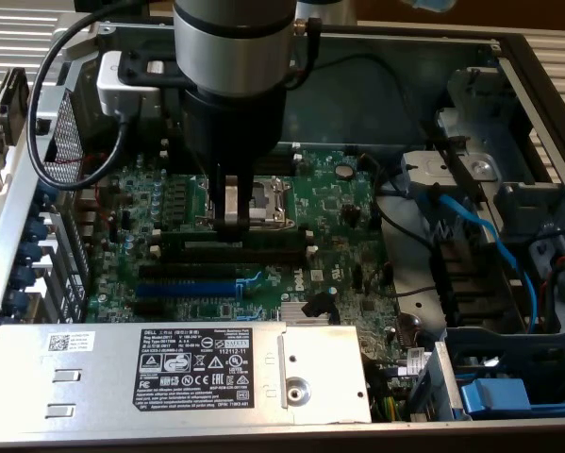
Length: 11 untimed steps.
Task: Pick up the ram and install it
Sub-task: 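Insert the ram into the slot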
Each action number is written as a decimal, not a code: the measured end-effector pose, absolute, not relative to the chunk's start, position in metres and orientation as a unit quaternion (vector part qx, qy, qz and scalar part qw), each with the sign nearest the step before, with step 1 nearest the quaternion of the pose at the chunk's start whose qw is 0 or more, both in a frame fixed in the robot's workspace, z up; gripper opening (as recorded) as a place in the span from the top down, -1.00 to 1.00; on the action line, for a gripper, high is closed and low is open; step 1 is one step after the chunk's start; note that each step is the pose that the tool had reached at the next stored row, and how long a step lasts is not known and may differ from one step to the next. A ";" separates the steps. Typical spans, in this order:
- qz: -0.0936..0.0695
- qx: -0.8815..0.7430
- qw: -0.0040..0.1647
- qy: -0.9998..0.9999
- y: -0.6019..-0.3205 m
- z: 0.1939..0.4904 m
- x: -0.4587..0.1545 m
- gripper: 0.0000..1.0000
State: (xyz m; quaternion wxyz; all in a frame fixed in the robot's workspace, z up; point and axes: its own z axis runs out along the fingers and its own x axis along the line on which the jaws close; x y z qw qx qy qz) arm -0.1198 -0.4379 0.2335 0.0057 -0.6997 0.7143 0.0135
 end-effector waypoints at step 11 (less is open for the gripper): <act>0.014 -0.700 0.006 0.714 -0.438 0.231 -0.120 0.76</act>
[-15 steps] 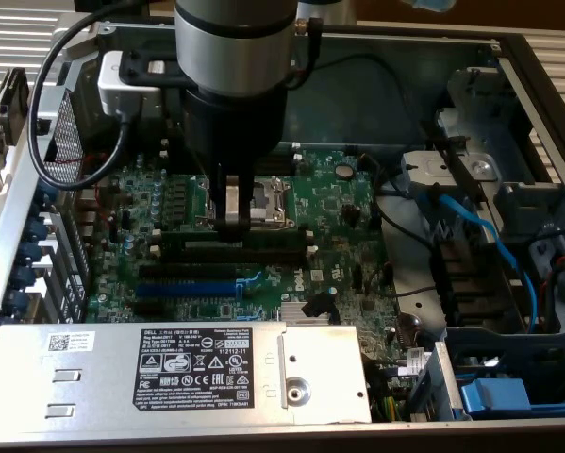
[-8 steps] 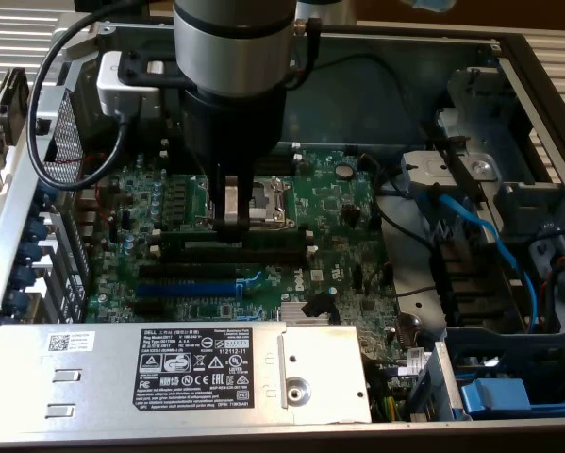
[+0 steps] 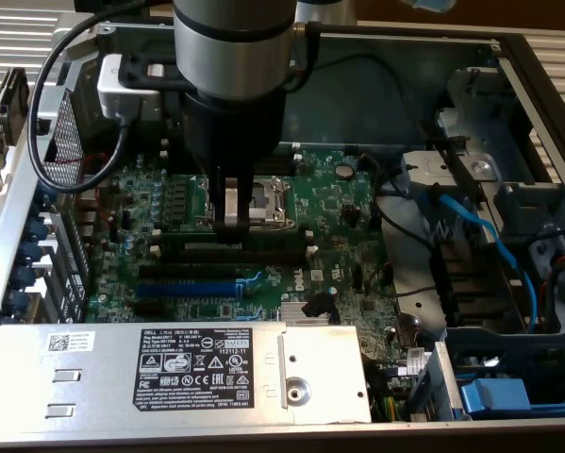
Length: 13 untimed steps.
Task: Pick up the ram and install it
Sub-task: 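Insert the ram into the slot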
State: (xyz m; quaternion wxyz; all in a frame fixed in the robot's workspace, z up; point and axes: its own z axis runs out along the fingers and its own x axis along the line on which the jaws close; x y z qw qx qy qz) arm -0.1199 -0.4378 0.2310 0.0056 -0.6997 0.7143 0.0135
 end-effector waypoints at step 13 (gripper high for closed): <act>0.014 -0.700 0.006 0.714 -0.438 0.231 -0.120 0.73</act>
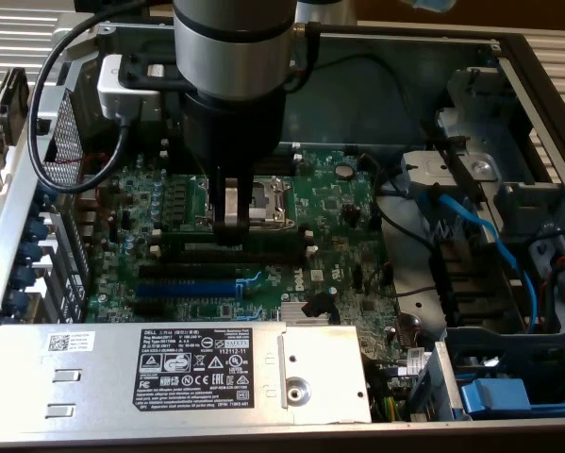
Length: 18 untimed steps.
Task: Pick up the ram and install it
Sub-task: 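Insert the ram into the slot, then press down the ram until it locks into place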
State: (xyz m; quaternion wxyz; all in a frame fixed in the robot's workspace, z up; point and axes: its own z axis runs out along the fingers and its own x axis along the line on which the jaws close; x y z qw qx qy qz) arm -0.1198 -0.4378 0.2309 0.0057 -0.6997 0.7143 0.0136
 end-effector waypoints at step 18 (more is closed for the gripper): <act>0.014 -0.700 0.006 0.714 -0.438 0.242 -0.120 0.47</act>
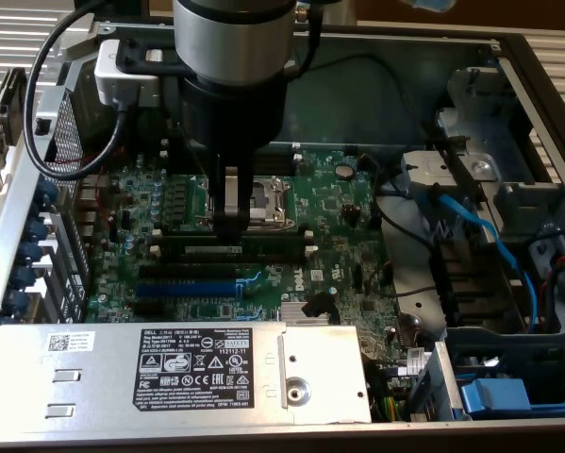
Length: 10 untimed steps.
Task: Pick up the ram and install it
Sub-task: 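Press down the ram until it locks into place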
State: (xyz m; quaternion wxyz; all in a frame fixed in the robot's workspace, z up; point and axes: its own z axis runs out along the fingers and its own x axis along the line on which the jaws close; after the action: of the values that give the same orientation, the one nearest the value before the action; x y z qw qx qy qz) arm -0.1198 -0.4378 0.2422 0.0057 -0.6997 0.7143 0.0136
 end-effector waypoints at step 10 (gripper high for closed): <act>0.014 -0.700 0.006 0.714 -0.438 0.242 -0.120 0.47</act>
State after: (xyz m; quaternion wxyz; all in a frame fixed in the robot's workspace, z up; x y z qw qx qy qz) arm -0.1198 -0.4379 0.2422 0.0056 -0.6997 0.7143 0.0136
